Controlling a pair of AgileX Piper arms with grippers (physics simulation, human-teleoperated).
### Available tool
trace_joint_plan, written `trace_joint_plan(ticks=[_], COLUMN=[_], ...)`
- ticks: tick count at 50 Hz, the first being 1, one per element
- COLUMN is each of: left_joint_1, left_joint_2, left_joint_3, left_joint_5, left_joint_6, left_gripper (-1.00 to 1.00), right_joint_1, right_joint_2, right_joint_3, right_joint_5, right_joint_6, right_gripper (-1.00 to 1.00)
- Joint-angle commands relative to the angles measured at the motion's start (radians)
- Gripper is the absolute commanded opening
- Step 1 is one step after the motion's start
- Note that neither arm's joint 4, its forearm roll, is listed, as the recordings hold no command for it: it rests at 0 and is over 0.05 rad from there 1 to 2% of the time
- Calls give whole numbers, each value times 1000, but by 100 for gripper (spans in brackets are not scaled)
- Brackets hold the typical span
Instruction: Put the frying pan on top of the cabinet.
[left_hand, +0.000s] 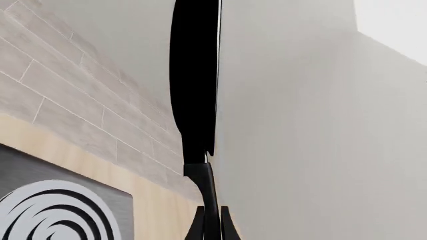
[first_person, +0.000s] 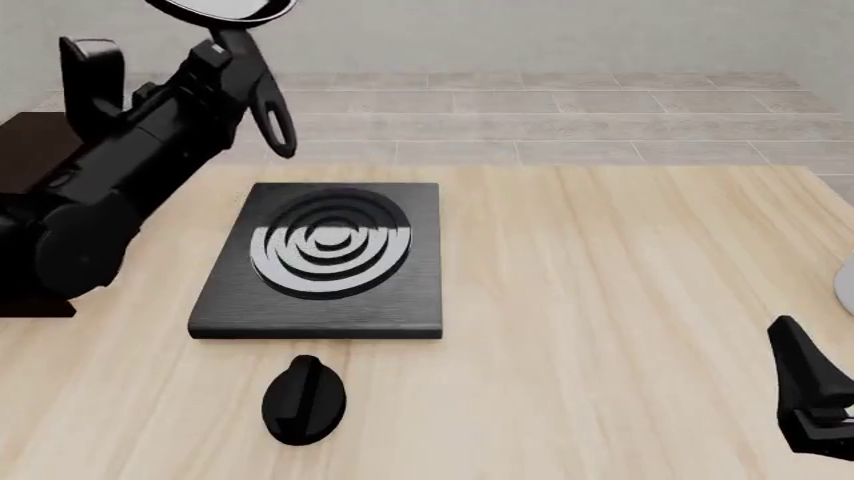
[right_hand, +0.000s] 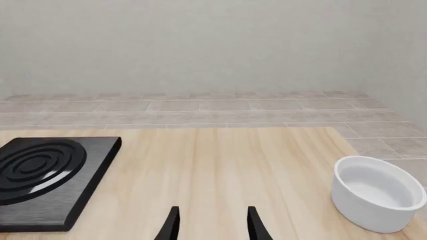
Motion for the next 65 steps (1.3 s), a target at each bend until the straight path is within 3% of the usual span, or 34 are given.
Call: trace_joint_plan(ticks=[1, 16, 17, 22, 38, 65], left_joint_1=[84, 189, 213, 256, 357, 434], left_joint_2=[-83, -112, -97, -105, -196, -137], left_joint_3=[59, 152, 169, 207, 285, 303], left_joint_5=[-58, -129, -149, -178, -174, -220], left_joint_6=[-47, -98, -130, -156, -198, -280], left_gripper=[-100, -100, -100, -100, -100, -100], right_joint_1=[1, 4, 5, 7, 10, 11], right_joint_2=[0, 1, 2, 3, 0, 1], right_joint_3=[0, 0, 0, 0, 0, 0], right_joint_5=[0, 0, 0, -1, 0, 0], right_joint_6=[-1, -6, -8, -11, -22, -28], right_gripper=[100, 100, 100, 100, 100, 100])
